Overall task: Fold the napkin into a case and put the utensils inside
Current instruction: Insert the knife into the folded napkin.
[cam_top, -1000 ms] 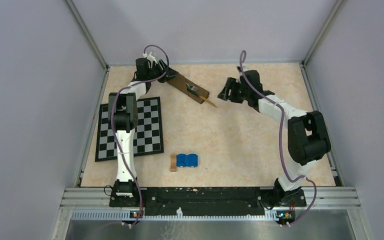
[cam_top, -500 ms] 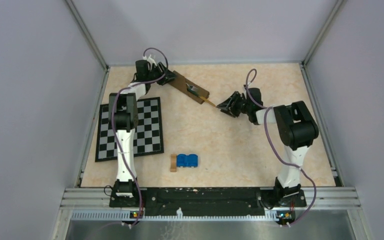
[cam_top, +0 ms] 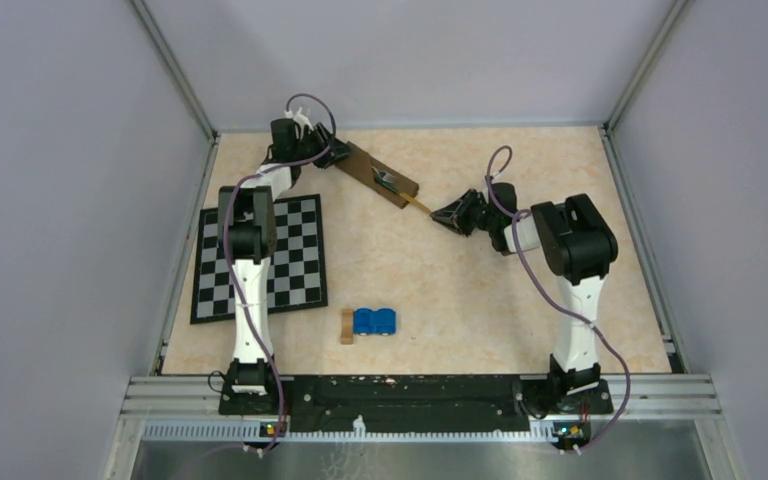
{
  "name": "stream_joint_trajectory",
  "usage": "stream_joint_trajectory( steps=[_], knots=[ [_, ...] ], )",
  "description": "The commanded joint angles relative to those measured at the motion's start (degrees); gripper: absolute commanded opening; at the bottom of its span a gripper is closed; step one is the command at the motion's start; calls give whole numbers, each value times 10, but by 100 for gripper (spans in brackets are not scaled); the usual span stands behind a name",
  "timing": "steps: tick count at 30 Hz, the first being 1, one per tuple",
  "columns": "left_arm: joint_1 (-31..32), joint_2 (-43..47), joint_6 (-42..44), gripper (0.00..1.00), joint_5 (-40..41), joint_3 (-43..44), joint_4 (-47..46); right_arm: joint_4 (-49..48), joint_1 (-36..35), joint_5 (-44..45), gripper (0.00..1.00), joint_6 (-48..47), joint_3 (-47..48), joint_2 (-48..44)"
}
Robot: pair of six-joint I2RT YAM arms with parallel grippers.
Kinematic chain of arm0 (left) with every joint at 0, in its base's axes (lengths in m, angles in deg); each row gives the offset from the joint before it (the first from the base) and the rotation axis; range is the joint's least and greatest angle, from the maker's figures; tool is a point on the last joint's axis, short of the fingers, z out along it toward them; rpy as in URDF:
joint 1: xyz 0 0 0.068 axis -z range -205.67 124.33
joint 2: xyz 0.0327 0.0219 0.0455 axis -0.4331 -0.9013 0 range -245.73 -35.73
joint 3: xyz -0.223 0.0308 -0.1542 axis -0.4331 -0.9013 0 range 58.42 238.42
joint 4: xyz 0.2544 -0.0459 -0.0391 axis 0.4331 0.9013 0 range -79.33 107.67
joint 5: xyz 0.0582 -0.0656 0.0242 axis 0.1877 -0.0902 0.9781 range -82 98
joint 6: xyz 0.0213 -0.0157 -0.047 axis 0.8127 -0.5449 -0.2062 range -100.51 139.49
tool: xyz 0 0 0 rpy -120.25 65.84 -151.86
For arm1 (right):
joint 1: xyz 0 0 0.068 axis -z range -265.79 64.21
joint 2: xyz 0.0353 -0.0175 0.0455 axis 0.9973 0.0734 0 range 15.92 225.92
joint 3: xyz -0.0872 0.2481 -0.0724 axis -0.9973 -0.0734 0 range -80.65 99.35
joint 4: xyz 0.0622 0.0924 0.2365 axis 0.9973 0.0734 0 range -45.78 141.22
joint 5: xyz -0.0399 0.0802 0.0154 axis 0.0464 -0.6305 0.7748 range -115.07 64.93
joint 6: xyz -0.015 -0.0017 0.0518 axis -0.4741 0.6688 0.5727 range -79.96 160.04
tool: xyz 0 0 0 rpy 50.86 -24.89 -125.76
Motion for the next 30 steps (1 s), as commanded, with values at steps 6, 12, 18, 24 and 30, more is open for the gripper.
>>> stream_joint_trajectory(
  steps=[6,12,18,24,30],
  knots=[
    [-8,-17,7,43,9,31,-5,-44,4,-2,20,12,28,32],
    [-7,-24,12,41,16,33,-1,-45,4,-13,5,7,42,38],
    [-8,-29,9,41,18,36,-7,-25,4,-18,0,-8,52,31],
    [-8,-21,9,40,15,35,-12,23,2,5,0,-38,60,0],
    [-8,-21,-6,41,20,47,-34,51,-4,15,0,-45,75,-7]
  ],
)
